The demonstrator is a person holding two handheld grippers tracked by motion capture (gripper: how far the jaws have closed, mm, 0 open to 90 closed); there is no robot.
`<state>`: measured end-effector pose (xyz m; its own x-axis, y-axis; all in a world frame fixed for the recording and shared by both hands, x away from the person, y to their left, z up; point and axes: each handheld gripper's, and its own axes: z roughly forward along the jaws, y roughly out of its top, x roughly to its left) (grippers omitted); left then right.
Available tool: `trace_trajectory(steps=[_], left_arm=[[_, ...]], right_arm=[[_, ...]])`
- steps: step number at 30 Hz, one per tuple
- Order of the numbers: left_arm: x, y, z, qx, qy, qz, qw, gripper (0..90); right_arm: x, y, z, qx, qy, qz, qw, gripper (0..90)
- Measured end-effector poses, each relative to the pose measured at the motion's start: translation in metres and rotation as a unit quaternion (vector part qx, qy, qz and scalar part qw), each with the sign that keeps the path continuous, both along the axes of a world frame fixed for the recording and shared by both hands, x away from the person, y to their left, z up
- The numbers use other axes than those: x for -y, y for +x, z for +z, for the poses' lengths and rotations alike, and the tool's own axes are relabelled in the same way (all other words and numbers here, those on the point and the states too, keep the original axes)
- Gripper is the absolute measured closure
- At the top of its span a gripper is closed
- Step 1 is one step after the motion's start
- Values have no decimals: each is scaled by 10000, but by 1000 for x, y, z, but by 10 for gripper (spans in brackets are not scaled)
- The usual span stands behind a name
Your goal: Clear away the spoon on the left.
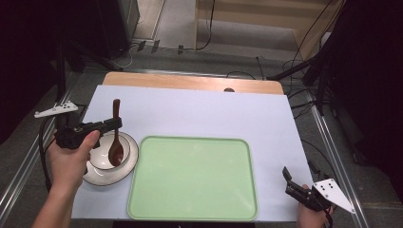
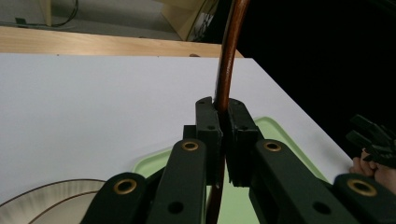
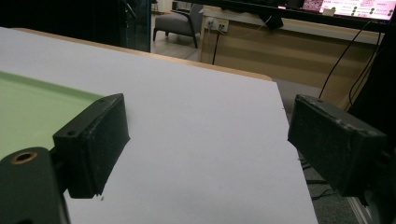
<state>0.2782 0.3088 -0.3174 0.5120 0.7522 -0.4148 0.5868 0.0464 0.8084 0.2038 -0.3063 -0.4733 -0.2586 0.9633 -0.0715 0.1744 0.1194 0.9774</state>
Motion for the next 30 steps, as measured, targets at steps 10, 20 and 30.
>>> trace_trajectory(steps=[10,20,30], left_arm=[[19,-4,-10,-91,-81,-234,9997,855],[36,-6,-25,-217,-134,-457,9986,855],[54,-10,-43,-367,-226,-643,9970,855]], right_arm=[[0,0,0,3,25,0,10000,132],[-1,0,0,-6,-8,4,10000,132],[0,0,0,-1,-1,3,10000,132]])
